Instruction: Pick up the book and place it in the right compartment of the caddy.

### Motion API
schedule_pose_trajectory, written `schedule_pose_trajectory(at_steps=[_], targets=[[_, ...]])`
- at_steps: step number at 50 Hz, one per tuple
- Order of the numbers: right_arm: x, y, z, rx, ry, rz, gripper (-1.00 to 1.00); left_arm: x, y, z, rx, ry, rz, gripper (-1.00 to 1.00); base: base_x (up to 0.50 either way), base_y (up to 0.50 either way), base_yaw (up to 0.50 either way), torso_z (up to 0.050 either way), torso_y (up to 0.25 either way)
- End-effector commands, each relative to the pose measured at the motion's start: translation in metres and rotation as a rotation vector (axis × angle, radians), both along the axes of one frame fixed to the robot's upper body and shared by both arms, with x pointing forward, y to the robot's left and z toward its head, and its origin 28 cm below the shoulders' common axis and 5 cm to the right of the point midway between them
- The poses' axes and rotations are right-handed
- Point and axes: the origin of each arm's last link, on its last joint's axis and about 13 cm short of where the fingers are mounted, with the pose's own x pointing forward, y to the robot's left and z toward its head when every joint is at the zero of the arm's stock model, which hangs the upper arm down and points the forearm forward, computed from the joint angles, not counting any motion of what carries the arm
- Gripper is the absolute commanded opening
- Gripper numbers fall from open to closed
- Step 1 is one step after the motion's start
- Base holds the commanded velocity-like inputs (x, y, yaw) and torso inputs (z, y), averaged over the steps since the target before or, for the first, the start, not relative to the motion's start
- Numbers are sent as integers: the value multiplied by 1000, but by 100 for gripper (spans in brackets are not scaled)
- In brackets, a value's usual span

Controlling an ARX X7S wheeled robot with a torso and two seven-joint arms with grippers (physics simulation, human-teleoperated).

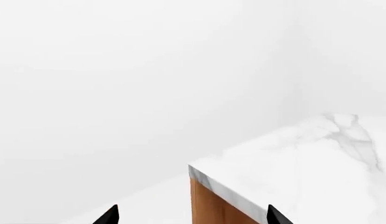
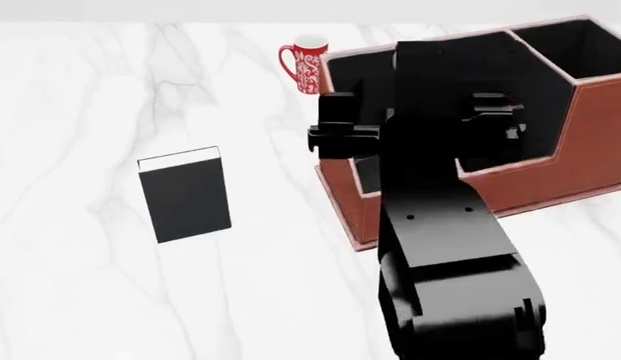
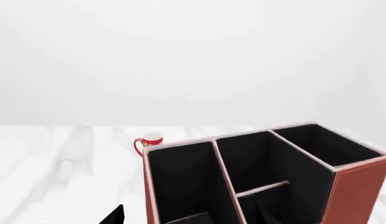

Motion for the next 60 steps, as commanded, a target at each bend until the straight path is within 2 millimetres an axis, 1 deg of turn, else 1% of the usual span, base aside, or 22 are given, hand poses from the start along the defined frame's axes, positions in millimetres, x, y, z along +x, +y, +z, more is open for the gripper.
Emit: schedule_pose_trajectory(at_steps=[1,6,8,11,17,29,36,45,60], targets=[[30,14,68,-2,-10,14,100,-16,6,5,13,-8,48,100,0,0,0,0,0],[31,17,69,-50,-17,-1,100,-15,6,2,9,-6,43,100,0,0,0,0,0],[29,17,70,-13,-1,36,100,-16,6,2,6,-8,43,100,0,0,0,0,0],[29,19,68,-45,-24,0,100,-16,6,0,4,-5,40,100,0,0,0,0,0],[28,20,68,-40,6,25,100,-16,6,1,3,-5,36,100,0,0,0,0,0],[29,20,72,-21,24,42,100,-15,5,1,5,-6,29,100,500,0,0,0,0],[29,21,68,-23,33,45,100,-17,5,0,5,-2,30,100,500,0,0,0,0],[29,22,70,-17,32,50,100,-17,6,0,5,-3,32,100,500,0,0,0,0],[30,23,67,-9,46,55,100,-17,5,-1,3,-2,29,100,500,0,0,0,1]])
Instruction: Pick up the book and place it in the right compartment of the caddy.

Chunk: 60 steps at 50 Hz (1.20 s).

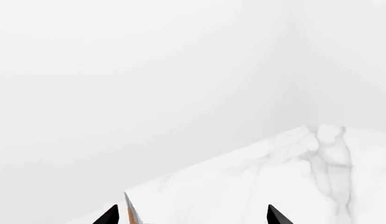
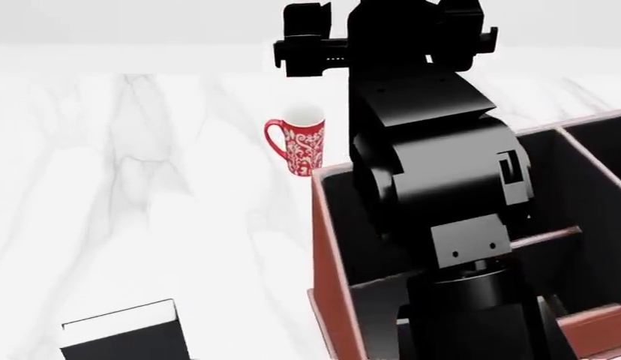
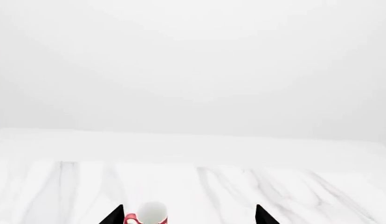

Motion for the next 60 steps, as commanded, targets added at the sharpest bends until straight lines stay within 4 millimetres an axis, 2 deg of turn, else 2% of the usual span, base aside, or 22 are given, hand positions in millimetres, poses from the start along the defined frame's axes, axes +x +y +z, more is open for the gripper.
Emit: schedule_pose_trajectory(at_steps=[1,24,27,28,29,31,37,38,40,46,55,60], targets=[[0,1,-2,5,10,8,100,0,0,-1,-1,2,-2,100,500,0,0,0,10],[-1,5,-4,-9,17,23,100,1,-1,-2,-3,3,-6,100,500,0,0,0,1],[-3,6,-3,-11,9,30,100,0,0,-2,-2,1,-4,100,0,0,0,0,4],[-22,6,-13,-127,115,291,100,-2,1,-2,-4,1,3,100,0,0,0,0,0],[-39,20,-6,-211,79,480,100,-2,1,-3,-4,2,3,100,0,0,0,0,0],[-49,25,1,-255,-16,555,100,-2,1,-2,-3,1,3,100,0,0,0,0,0],[-49,27,-1,-258,-27,593,100,-4,2,1,1,-5,8,100,0,0,0,0,0],[-50,27,-1,-243,32,673,100,-4,2,2,3,-5,9,100,0,0,0,0,0],[-48,28,1,-240,22,651,100,-4,1,2,5,-3,9,100,0,0,0,0,0],[-52,28,3,-274,54,738,100,-3,1,1,4,-4,8,100,0,0,0,0,0],[-79,32,1,-330,112,995,100,-3,1,2,5,-5,8,100,0,0,0,0,0],[-90,38,0,-399,148,1073,100,-2,1,2,6,-5,6,100,0,0,0,0,0]])
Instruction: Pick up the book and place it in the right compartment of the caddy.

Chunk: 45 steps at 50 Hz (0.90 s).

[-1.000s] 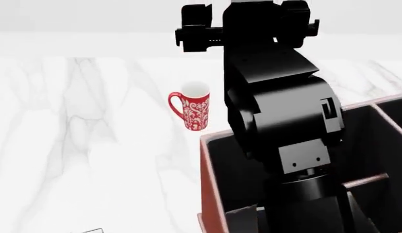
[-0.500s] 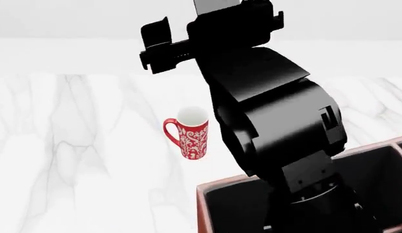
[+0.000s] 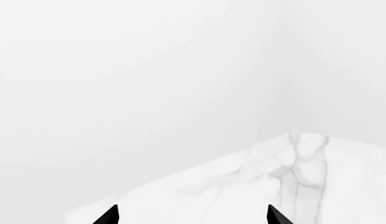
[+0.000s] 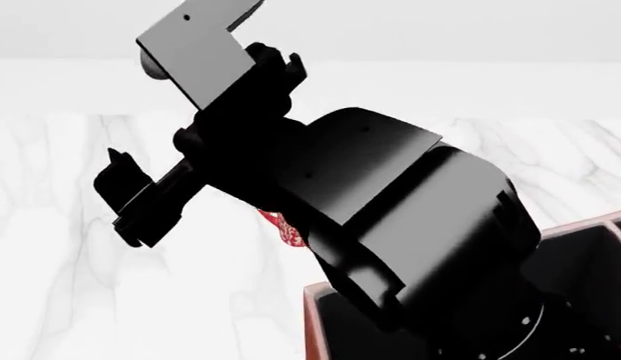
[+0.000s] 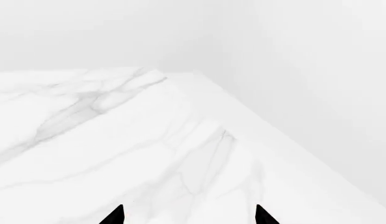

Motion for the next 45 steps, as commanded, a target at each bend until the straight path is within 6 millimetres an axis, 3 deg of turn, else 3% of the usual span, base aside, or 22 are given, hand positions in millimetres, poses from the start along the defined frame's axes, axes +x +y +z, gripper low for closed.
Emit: schedule_pose_trajectory(at_steps=[1,16,45], targets=[[-27,8,-4,-132,58,236,100,0,0,1,2,-1,-1,100,0,0,0,0,0],[-46,7,-25,-345,52,460,100,0,0,-2,-1,3,1,100,0,0,0,0,0],[-56,9,-37,-444,59,533,100,2,0,-3,-6,4,-2,100,0,0,0,0,0]])
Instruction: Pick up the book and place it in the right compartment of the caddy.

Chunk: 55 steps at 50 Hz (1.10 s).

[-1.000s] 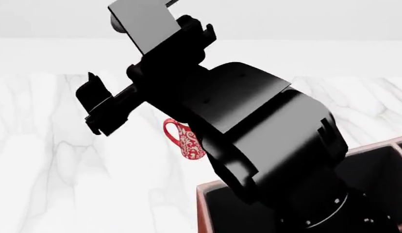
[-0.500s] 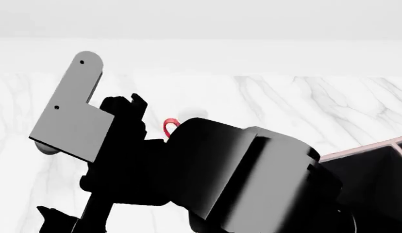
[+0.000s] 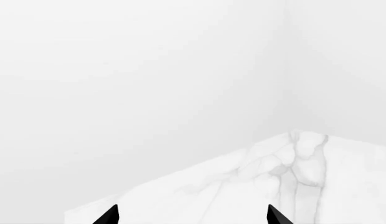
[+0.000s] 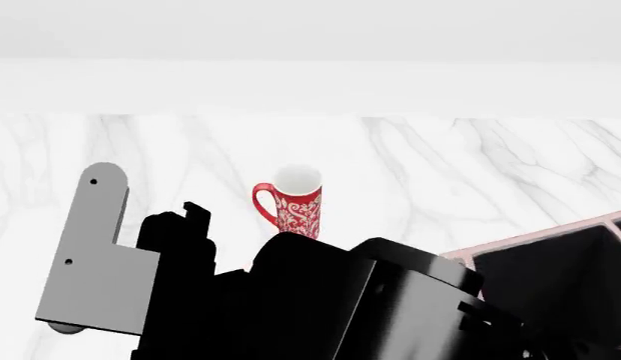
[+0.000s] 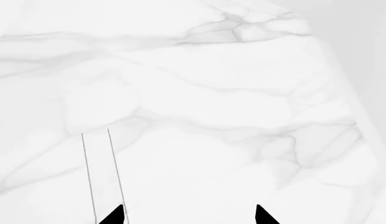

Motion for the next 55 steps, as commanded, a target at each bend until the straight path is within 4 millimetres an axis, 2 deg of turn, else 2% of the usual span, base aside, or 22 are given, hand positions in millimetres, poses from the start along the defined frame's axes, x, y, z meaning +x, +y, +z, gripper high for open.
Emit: schedule_pose_trajectory(at_steps=[1,17,32,55], targets=[[-8,2,-5,-27,19,51,100,1,0,-1,-2,2,-2,100,0,0,0,0,0],[-21,9,-20,-30,44,118,100,0,0,-2,-5,4,-2,100,0,0,0,0,0],[-17,12,-33,-18,77,120,100,0,0,-1,-1,5,-1,100,0,0,0,0,0],[-2,21,-68,0,167,112,100,2,0,-2,-2,11,-3,100,0,0,0,0,0]])
